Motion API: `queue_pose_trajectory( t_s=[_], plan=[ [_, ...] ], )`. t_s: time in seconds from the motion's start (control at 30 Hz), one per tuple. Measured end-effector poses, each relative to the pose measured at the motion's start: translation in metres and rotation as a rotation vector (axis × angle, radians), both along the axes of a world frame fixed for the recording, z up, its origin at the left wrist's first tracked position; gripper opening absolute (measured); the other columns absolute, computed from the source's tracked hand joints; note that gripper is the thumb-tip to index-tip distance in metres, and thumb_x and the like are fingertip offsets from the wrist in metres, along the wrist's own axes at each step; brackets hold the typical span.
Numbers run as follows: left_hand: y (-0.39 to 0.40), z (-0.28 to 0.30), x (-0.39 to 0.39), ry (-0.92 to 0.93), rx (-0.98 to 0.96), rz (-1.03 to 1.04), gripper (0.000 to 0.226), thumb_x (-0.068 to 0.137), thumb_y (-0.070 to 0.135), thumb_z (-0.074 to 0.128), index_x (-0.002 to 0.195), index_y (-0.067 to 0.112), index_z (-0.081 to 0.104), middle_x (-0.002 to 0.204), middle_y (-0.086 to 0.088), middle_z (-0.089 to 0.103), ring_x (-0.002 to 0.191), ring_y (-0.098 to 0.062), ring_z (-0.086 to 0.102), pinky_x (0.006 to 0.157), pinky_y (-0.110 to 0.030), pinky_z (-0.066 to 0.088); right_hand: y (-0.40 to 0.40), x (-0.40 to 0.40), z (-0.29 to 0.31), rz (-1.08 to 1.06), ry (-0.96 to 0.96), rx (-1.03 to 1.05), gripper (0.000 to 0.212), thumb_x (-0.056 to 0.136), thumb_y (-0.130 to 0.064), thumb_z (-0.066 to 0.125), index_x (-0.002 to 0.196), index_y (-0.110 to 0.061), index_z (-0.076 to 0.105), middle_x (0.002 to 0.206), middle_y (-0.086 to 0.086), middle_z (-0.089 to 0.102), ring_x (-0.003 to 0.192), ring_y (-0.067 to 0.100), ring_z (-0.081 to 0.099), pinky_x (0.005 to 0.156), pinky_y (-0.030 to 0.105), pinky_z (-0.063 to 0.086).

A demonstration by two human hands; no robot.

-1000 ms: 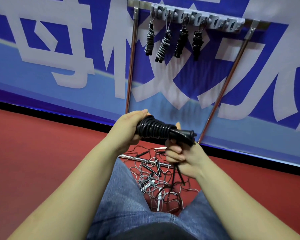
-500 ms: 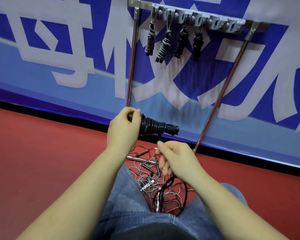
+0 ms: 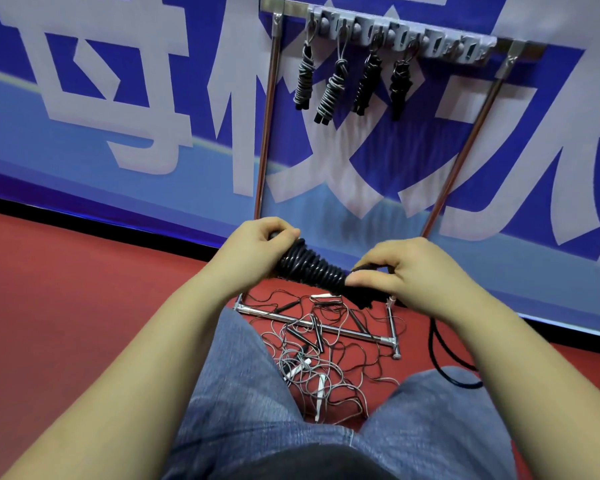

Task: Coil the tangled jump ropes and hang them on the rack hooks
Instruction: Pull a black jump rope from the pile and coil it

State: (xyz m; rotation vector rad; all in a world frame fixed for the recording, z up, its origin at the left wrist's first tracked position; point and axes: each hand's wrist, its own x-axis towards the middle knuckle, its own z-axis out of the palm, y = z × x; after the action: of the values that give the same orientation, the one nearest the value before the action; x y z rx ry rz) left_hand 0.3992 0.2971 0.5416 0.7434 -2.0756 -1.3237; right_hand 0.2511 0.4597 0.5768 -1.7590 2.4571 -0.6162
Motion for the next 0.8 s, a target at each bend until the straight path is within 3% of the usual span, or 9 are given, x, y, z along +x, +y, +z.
queue_pose_trajectory(
  t_s=[0.13,0.27,0.43,0.53,0.6,0.63,0.7,0.73,0.8],
  plan=[
    [0.004,0.009,0.004,0.085,0.118,-0.125,0.020,0.094,0.023,0.056,0.077,0.018,0.063,0.063,0.002,0.053,0.056,-0.012,0.048,0.058,-0.022,0.041,0.001,-0.005,0.005,0.118,-0.338,0.113,0.055,0.068,-0.065,0.059,0.073,-0.011,0.072,0.063,0.015,0.053,0.056,0.019,0.040,0.059,0.031,0.033],
    [0.013,0.011,0.006,0.147,0.223,-0.186,0.022,0.097,0.016,0.047,0.079,0.013,0.058,0.048,0.008,0.046,0.035,-0.003,0.037,0.035,-0.010,0.027,0.002,-0.011,0.003,0.185,-0.594,0.044,0.044,0.071,-0.055,0.069,0.055,-0.014,0.063,0.057,0.010,0.038,0.053,0.019,0.027,0.053,0.028,0.021],
    [0.013,0.007,0.003,0.280,0.279,-0.257,0.021,0.086,0.027,0.049,0.073,0.015,0.059,0.047,0.006,0.038,0.033,-0.005,0.025,0.037,-0.010,0.016,-0.001,-0.005,-0.021,0.293,-1.061,0.071,0.057,0.058,-0.076,0.066,0.049,-0.021,0.060,0.037,-0.003,0.031,0.032,0.003,0.025,0.040,0.014,0.026],
    [0.016,0.007,-0.003,0.362,0.343,-0.243,0.027,0.095,0.023,0.044,0.073,0.012,0.055,0.044,0.005,0.034,0.031,-0.005,0.020,0.039,-0.011,0.011,-0.008,0.010,-0.043,0.506,-1.720,-0.034,0.042,0.088,-0.050,0.054,0.065,-0.015,0.060,0.045,-0.004,0.038,0.038,0.005,0.030,0.044,0.015,0.032],
    [0.016,0.003,-0.007,0.399,0.421,-0.176,0.030,0.099,0.022,0.039,0.074,0.012,0.052,0.044,0.002,0.030,0.030,-0.006,0.017,0.038,-0.011,0.010,-0.013,0.024,-0.044,0.373,-1.834,-0.250,0.045,0.099,-0.033,0.032,0.067,-0.010,0.055,0.048,-0.003,0.042,0.038,0.006,0.029,0.044,0.017,0.028],
    [0.015,0.001,-0.008,0.412,0.467,-0.135,0.030,0.099,0.024,0.039,0.074,0.013,0.052,0.043,0.001,0.028,0.029,-0.007,0.017,0.038,-0.011,0.010,-0.017,0.031,-0.046,0.234,-1.786,-0.347,0.043,0.099,-0.028,0.030,0.064,-0.011,0.050,0.044,-0.003,0.039,0.034,0.006,0.027,0.041,0.018,0.024],
    [0.016,-0.005,-0.012,0.417,0.552,-0.034,0.031,0.098,0.027,0.042,0.070,0.015,0.049,0.039,0.002,0.027,0.028,-0.008,0.016,0.037,-0.011,0.010,-0.019,0.040,-0.046,-0.136,-1.308,-0.548,0.036,0.099,-0.017,0.033,0.065,-0.013,0.044,0.039,-0.006,0.036,0.031,0.005,0.025,0.040,0.020,0.022],
    [0.018,-0.008,-0.014,0.412,0.589,0.018,0.032,0.098,0.028,0.043,0.069,0.016,0.046,0.036,0.002,0.026,0.027,-0.009,0.017,0.037,-0.012,0.010,-0.021,0.042,-0.047,-0.241,-1.053,-0.580,0.032,0.099,-0.014,0.034,0.069,-0.015,0.044,0.040,-0.006,0.039,0.032,0.004,0.027,0.040,0.019,0.024],
    [0.022,-0.011,-0.018,0.403,0.649,0.102,0.033,0.097,0.029,0.045,0.067,0.017,0.042,0.034,0.003,0.026,0.026,-0.009,0.016,0.037,-0.013,0.010,-0.027,0.044,-0.048,-0.301,-0.808,-0.601,0.024,0.097,-0.009,0.035,0.076,-0.019,0.044,0.049,-0.007,0.047,0.036,0.002,0.032,0.043,0.019,0.027]
  ],
)
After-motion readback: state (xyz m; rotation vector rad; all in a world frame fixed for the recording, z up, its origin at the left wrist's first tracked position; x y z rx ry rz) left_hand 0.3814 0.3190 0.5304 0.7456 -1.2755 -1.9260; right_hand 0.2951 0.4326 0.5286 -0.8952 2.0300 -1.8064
